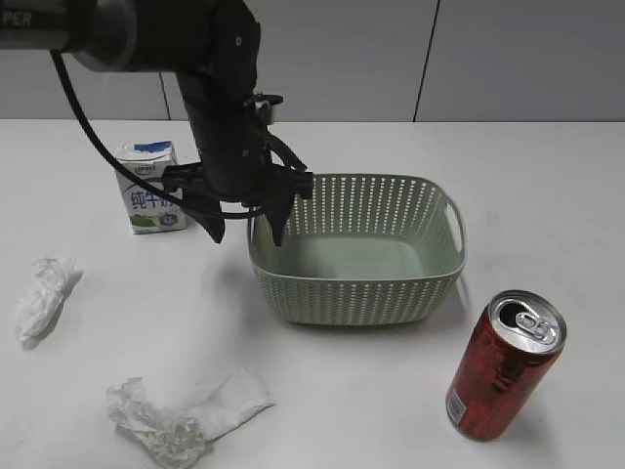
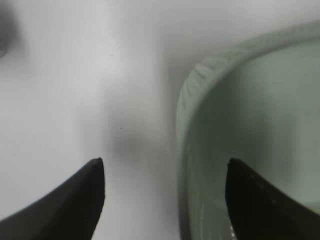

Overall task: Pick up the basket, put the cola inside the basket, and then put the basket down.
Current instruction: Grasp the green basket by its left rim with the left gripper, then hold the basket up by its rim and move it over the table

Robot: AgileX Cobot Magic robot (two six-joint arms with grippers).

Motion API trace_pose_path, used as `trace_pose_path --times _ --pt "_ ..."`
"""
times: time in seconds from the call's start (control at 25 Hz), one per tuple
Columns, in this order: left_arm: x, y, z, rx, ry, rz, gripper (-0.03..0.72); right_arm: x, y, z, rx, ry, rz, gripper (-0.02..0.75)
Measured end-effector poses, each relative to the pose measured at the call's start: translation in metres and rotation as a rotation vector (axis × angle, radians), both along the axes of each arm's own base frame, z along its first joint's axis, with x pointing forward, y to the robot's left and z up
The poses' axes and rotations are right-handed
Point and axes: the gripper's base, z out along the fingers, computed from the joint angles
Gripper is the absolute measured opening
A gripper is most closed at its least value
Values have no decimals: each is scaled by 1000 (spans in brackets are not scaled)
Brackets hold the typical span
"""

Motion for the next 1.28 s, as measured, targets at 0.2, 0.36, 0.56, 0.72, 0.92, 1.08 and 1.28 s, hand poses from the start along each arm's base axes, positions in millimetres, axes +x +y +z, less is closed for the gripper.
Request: trace_pose_path --times 0.2,0.36,0.56,0.72,0.92,1.08,1.28 --pt "3 -3 -16 1 14 31 531 0 0 0 1 0 0 585" --pt "4 -4 -21 1 22 62 372 0 0 0 0 1 -6 585" --pt "4 -4 -21 -4 20 69 107 0 -2 0 5 3 -27 585" --pt "5 -5 -20 -10 22 76 -4 0 -2 0 8 4 -29 585" --pt "5 0 -16 -3 46 104 -4 0 -2 0 7 4 -30 585" --pt "7 13 2 -36 75 151 -4 0 -2 0 7 4 -30 585" --pt "-2 25 45 -81 71 174 -4 0 -2 0 8 4 -30 585"
